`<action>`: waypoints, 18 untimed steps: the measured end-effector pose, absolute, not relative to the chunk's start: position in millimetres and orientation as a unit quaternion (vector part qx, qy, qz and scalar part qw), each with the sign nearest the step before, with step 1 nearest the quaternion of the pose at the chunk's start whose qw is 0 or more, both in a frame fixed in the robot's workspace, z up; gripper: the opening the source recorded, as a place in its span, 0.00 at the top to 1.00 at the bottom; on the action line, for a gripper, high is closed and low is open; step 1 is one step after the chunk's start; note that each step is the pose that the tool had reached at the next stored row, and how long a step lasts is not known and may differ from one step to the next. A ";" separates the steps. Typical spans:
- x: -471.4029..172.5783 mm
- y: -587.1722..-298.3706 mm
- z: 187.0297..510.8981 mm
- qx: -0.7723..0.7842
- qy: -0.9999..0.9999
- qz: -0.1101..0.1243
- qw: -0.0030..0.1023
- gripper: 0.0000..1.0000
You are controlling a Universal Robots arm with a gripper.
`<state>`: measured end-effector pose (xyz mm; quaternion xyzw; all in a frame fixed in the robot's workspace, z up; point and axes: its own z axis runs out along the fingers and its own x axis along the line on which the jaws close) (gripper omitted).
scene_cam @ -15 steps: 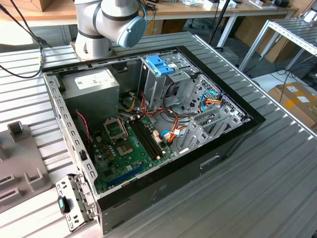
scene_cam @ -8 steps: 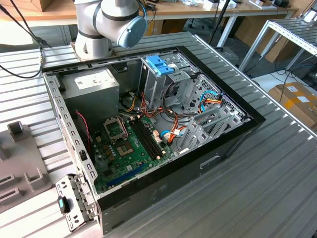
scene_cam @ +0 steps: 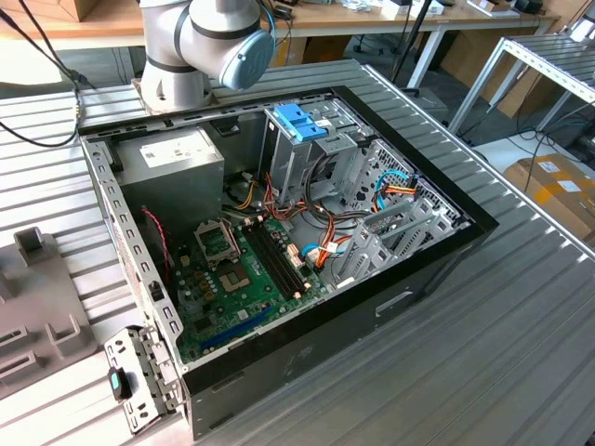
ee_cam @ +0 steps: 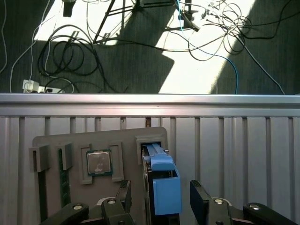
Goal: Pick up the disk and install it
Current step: 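Pick up the disk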
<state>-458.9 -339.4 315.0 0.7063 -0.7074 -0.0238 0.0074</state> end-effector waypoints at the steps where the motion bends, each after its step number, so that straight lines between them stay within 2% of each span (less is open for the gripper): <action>1: -458.9 -339.4 314.8 0.706 -0.707 -0.024 0.007 0.38; 18: -460.7 -335.5 304.3 0.715 -0.698 -0.024 0.008 0.38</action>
